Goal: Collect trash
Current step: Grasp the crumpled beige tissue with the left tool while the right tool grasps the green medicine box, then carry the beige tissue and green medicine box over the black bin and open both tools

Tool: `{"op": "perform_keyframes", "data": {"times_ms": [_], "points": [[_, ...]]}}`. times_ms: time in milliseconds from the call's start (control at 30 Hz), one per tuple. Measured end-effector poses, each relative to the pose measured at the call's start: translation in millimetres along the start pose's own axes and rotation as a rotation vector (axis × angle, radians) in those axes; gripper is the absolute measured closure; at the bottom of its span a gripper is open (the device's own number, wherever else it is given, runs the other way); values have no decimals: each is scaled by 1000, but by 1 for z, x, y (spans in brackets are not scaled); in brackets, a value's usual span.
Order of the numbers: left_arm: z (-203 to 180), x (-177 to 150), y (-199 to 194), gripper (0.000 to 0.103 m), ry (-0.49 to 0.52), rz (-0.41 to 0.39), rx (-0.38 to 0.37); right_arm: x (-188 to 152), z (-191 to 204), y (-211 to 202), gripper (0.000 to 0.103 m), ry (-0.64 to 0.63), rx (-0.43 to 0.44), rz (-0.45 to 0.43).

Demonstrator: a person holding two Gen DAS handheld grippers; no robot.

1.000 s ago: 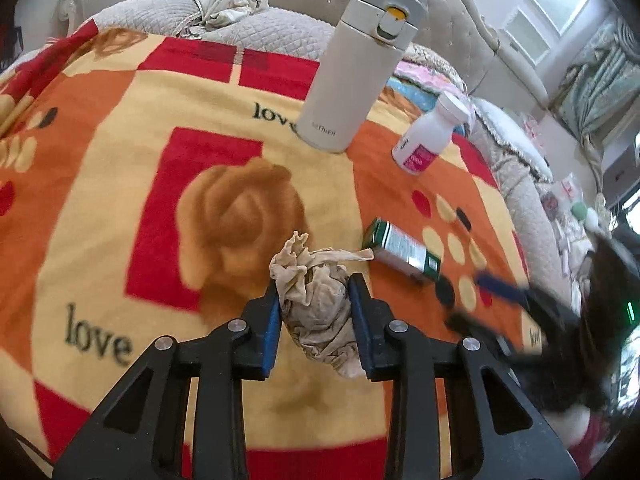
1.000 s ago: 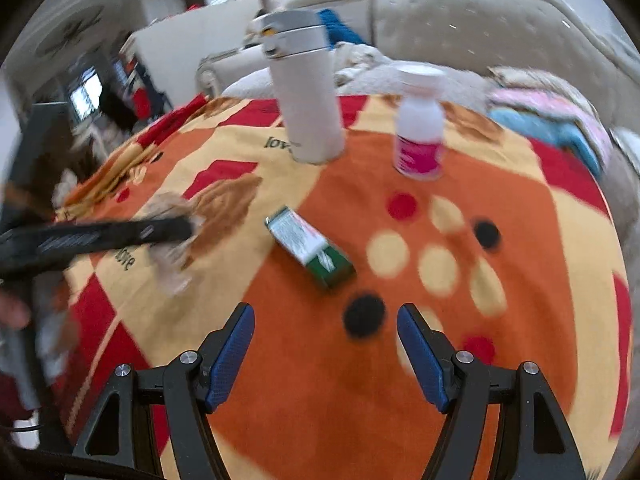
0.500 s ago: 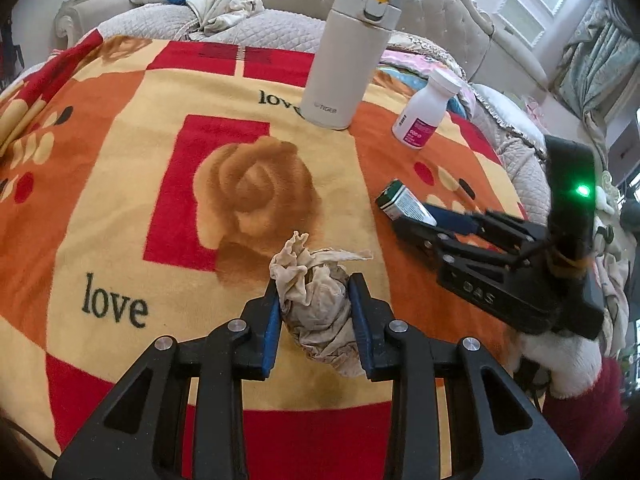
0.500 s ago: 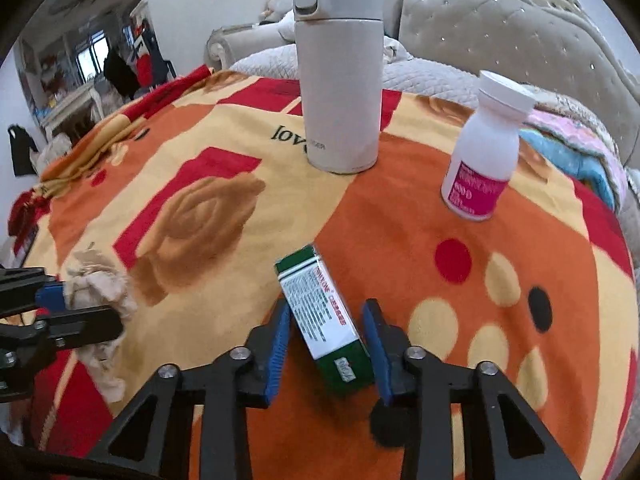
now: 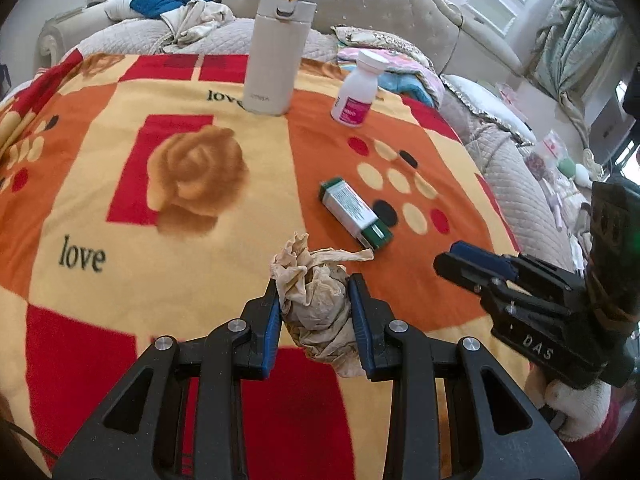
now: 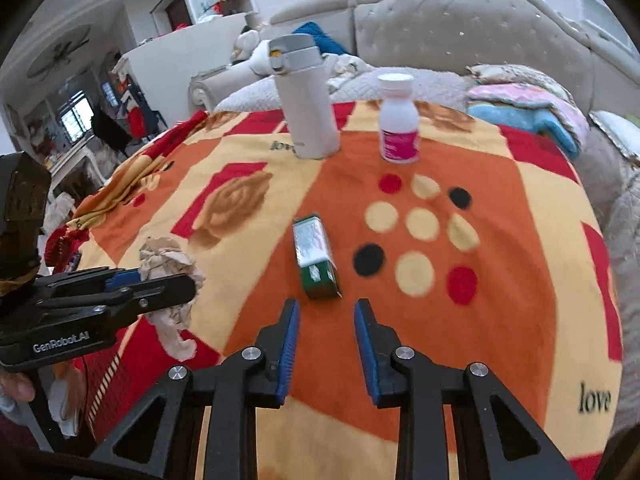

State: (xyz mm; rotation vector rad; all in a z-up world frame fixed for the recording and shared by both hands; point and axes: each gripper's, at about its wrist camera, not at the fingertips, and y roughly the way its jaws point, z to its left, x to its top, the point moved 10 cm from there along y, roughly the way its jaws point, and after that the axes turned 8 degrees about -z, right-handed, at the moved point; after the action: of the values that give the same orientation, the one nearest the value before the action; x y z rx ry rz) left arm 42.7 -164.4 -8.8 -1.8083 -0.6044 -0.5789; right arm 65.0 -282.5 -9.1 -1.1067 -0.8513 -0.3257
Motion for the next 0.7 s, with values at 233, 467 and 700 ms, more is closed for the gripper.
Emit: {"op": "perform_keyframes", "data": {"times_ms": [233, 467, 700], "points": [[11, -9, -9, 74, -4, -1, 24, 10, 9, 23, 56, -48, -7, 30], [25, -18, -5, 73, -20, 23, 29, 20, 11, 92, 67, -81, -37, 96], [12, -22, 1, 74, -13, 29, 7, 19, 7, 66, 81, -26, 28, 70]]}}
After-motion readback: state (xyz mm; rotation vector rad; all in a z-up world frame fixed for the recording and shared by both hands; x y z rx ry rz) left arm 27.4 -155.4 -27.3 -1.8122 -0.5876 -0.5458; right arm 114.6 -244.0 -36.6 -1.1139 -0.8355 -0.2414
